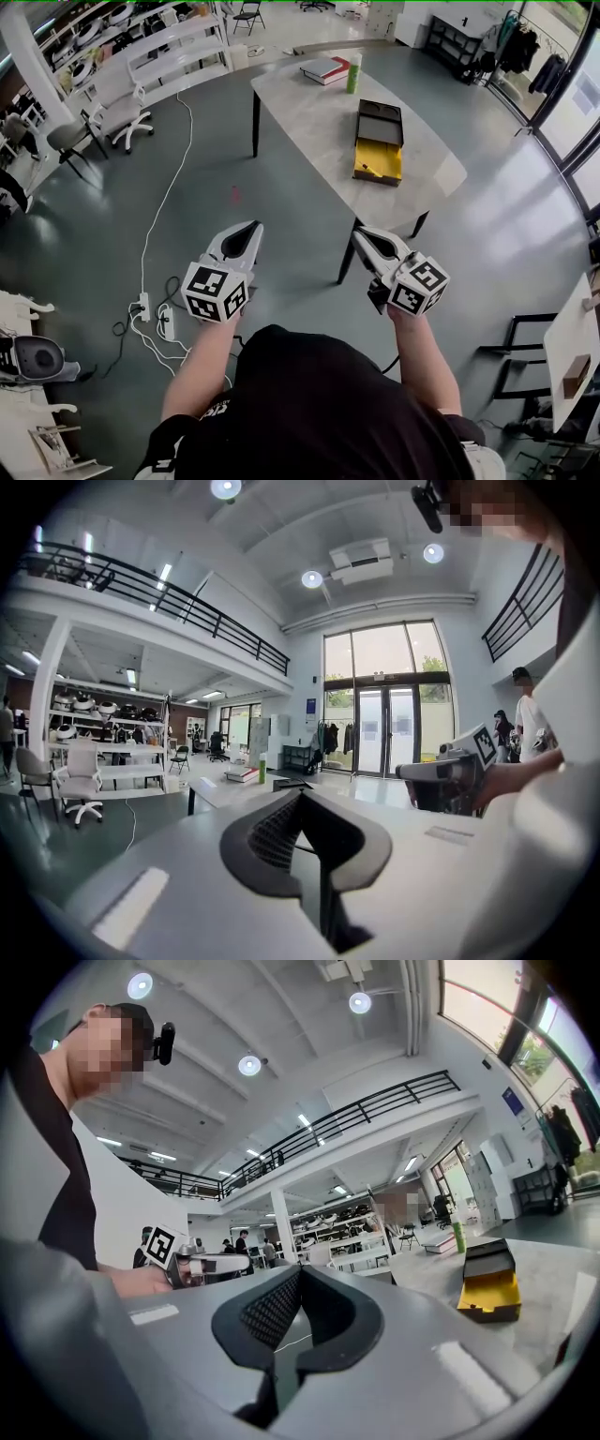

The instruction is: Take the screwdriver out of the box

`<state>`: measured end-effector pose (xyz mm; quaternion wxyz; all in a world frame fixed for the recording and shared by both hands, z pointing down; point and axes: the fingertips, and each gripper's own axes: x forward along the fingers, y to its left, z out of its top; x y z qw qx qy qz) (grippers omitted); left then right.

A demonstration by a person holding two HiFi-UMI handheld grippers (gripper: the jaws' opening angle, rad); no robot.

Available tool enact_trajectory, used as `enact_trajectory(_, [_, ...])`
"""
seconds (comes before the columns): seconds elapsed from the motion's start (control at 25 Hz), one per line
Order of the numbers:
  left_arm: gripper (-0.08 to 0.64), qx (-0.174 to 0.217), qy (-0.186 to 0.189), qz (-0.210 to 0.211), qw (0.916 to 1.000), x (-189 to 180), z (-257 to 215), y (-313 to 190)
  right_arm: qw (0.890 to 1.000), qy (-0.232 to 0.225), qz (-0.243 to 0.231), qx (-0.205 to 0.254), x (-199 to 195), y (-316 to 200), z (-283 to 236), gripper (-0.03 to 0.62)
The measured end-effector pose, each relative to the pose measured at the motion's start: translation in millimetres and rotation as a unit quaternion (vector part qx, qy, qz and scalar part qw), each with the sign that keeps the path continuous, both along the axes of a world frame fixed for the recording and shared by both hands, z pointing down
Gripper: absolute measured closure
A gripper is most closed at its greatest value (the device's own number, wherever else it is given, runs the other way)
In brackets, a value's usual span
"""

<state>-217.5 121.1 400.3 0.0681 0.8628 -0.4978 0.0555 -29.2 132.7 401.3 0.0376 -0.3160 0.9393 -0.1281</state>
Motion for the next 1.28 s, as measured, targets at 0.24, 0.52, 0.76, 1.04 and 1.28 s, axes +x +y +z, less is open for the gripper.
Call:
enact_trajectory(0.24, [0.557, -0.008, 0.005, 0.013, 0.9999, 23.7, 3.8, -11.4, 1.000, -0.008, 0.016, -0.015, 29.0, 1.5, 9.5, 0.577])
enact_trajectory(0.52, [0.557, -0.013, 0.003, 0.038, 0.9992, 50.8, 10.2, -32.5, 0.999, 0.000, 0.047, -0.026, 59.1, -12.8, 21.6, 0.559])
enact_trajectory(0.76, [0.557, -0.028, 0.008, 0.055, 0.9981, 57.6, 25.6, -69.4, 0.998, 0.004, 0.056, -0.041, 62.7, -40.9, 35.6, 0.541])
enact_trajectory(1.04, [0.557, -0.035, 0.008, 0.063, 0.9974, 42.6, 26.4, -129.4, 0.997, 0.007, 0.060, -0.054, 47.9, -98.0, 39.5, 0.541])
enact_trajectory(1.28, [0.557, -0.040, 0.010, 0.094, 0.9947, 39.2, 27.6, -181.0, 0.996, 0.009, 0.069, -0.062, 26.5, -150.6, 42.6, 0.540])
